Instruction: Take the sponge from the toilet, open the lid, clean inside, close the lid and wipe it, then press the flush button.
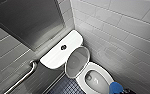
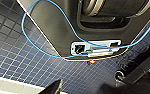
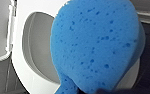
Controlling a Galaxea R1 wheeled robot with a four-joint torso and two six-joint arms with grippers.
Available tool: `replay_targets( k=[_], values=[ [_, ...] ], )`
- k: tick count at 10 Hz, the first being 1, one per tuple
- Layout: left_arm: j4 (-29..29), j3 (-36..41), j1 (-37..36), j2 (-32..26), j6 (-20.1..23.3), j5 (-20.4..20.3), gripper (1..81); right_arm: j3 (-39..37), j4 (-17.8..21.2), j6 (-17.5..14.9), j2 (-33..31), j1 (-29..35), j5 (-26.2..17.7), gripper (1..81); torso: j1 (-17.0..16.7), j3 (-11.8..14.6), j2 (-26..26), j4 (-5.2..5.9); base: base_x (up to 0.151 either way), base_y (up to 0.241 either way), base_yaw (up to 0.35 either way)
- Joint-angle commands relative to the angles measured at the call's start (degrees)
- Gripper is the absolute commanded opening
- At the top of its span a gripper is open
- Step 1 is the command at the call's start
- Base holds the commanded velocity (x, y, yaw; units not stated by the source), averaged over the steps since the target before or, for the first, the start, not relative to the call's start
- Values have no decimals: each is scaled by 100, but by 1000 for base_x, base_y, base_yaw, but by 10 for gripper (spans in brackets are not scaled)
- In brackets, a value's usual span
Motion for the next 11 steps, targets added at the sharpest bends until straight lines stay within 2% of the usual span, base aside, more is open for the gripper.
replay_targets(
  k=[1,5,7,8,11],
  values=[
    [43,12,242,-2,6,545,811,654,174,19,-452,-387,581,10,0,0,0,0,0,0,0],
    [52,38,233,7,7,545,811,1043,121,-34,-540,-1258,1138,10,0,0,0,2,0,0,0],
    [52,108,225,7,15,554,811,1260,86,-60,-679,-1146,1165,10,0,0,0,2,0,0,0],
    [61,108,225,-2,6,554,811,1553,7,-60,-839,-750,1077,10,0,0,0,2,0,0,0],
    [70,108,224,-29,6,545,811,1817,-72,-60,-963,427,-265,10,0,0,0,2,0,0,0]
  ],
)
